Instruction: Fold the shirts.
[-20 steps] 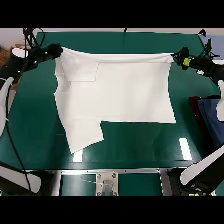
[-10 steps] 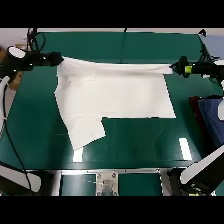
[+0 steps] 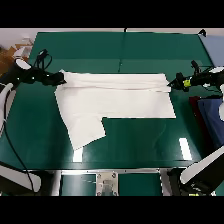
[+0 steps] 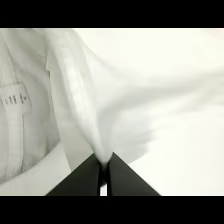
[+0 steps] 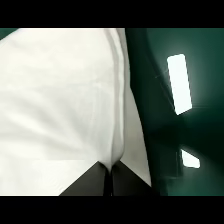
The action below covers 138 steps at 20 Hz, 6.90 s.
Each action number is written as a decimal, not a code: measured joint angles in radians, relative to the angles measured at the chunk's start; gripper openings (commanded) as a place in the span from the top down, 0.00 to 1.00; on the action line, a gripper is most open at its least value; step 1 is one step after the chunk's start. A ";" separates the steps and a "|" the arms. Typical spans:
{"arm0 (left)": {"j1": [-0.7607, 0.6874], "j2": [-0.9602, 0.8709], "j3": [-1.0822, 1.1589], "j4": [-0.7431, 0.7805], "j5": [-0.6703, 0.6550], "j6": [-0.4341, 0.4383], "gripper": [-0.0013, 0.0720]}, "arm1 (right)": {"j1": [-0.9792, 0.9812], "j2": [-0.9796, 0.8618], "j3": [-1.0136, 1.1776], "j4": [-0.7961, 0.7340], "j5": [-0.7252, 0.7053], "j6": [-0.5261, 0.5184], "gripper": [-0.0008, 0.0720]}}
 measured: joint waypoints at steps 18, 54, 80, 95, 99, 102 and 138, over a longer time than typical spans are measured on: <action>0.055 0.072 -0.033 0.062 -0.607 -0.201 0.95 | -0.089 0.219 -0.177 -0.245 0.303 0.178 0.97; -0.161 0.674 -0.937 -0.237 0.094 -0.195 0.95 | -0.032 0.696 -1.212 0.204 -0.500 0.079 0.97; -0.165 0.360 -0.193 0.084 -0.104 -0.322 0.95 | 0.034 0.566 -0.624 0.093 -0.242 0.124 0.97; -0.092 -0.055 0.286 0.042 0.061 -0.311 0.65 | -0.051 0.063 -0.050 0.093 -0.055 0.054 0.23; -0.056 -0.059 0.323 0.044 -0.111 -0.311 0.95 | -0.103 0.035 -0.026 -0.040 0.085 0.010 0.23; -0.059 -0.060 0.332 0.041 -0.177 -0.311 0.95 | -0.115 -0.005 -0.019 -0.051 0.135 -0.025 0.23; -0.673 -0.350 0.402 -0.221 0.195 -0.277 0.95 | 0.119 0.411 0.100 0.237 0.385 -0.022 0.97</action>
